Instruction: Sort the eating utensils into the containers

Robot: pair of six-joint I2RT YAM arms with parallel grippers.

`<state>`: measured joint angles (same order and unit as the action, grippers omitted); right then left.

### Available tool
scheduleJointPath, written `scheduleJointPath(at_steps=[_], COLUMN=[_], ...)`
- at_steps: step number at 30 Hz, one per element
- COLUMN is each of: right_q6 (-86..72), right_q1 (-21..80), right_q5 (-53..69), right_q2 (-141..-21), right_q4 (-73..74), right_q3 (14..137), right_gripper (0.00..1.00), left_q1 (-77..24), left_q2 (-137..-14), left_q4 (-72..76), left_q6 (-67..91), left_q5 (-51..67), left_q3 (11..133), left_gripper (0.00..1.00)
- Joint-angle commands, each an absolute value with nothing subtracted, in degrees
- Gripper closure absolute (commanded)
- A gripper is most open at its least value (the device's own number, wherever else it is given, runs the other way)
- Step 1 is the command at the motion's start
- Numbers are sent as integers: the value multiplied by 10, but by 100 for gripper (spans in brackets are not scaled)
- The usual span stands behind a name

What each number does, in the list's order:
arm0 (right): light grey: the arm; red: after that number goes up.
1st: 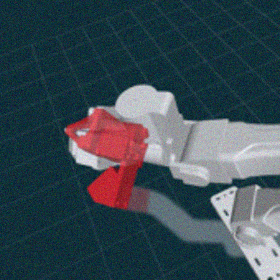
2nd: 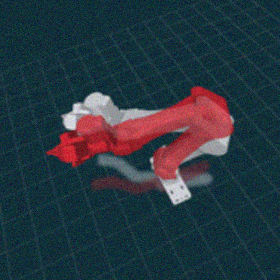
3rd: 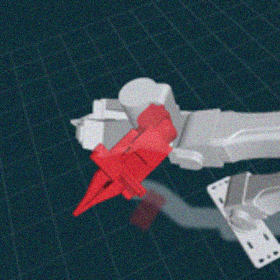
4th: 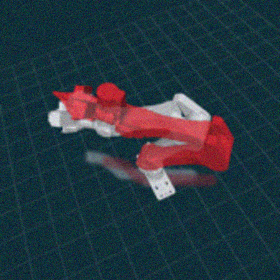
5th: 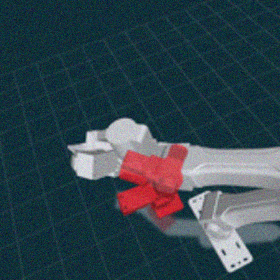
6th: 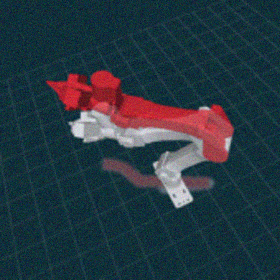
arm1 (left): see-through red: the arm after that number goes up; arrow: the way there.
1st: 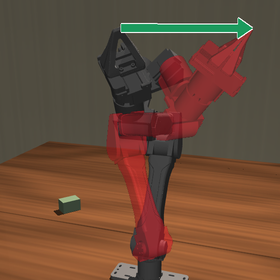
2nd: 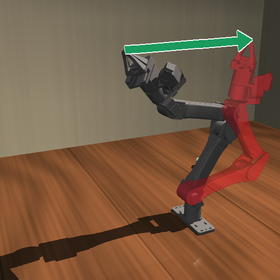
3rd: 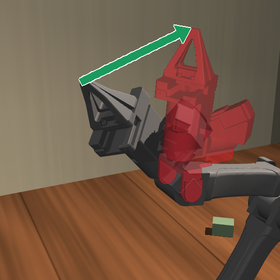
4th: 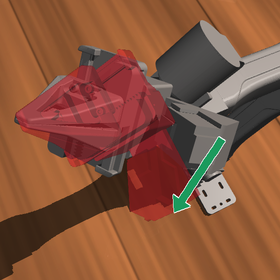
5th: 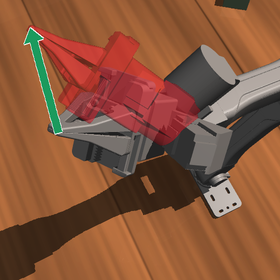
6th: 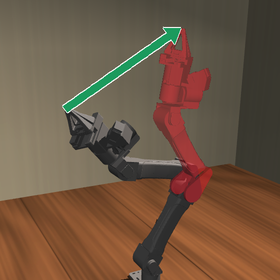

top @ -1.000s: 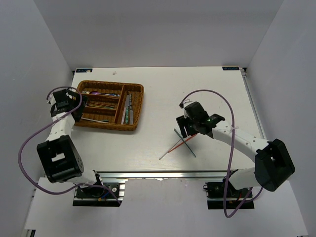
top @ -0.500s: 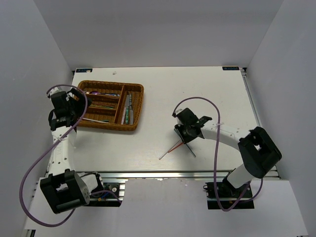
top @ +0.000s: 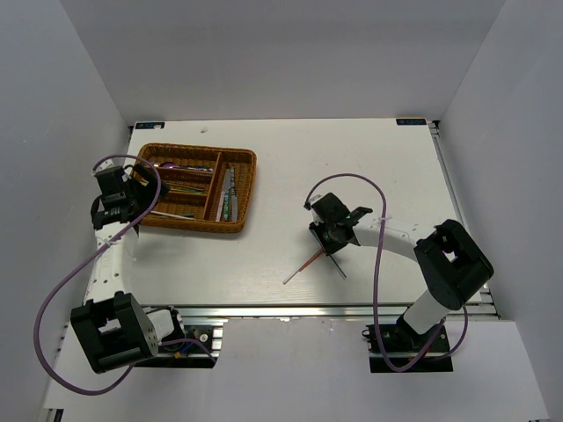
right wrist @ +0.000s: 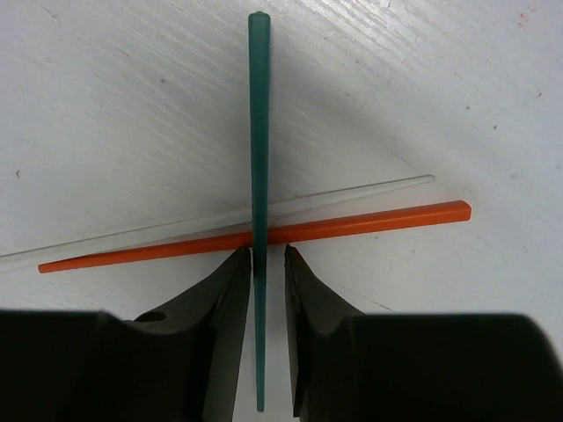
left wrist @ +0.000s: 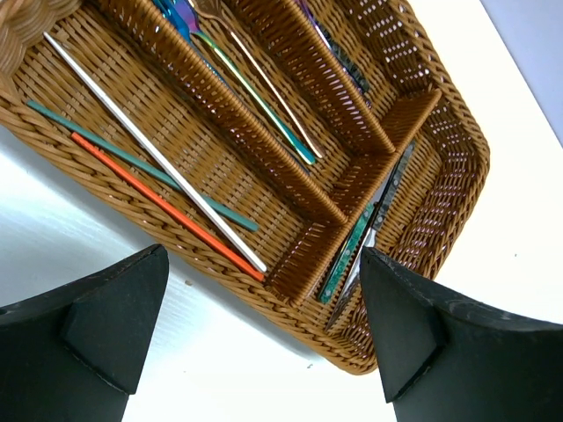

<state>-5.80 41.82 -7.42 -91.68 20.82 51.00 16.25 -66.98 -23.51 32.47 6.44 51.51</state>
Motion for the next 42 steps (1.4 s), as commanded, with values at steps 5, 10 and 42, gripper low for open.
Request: scheduleJointPath(at_steps=[5, 10, 42], right_q6=[-56, -62, -189], right_q1=[421, 421, 478], right_q5=[-66, -69, 114], right_q2=[-925, -925, -775], right_q4=[195, 192, 69], right_q3=[532, 523, 620], right_gripper=[74, 80, 100], left_q1=[159, 158, -274], left_q2=[-659, -660, -712], left_q4=[-226, -224, 235], left_q6=[317, 318, 619], left_q5=[81, 86, 105], left_q3=[507, 507, 404], left_gripper=[2, 2, 9])
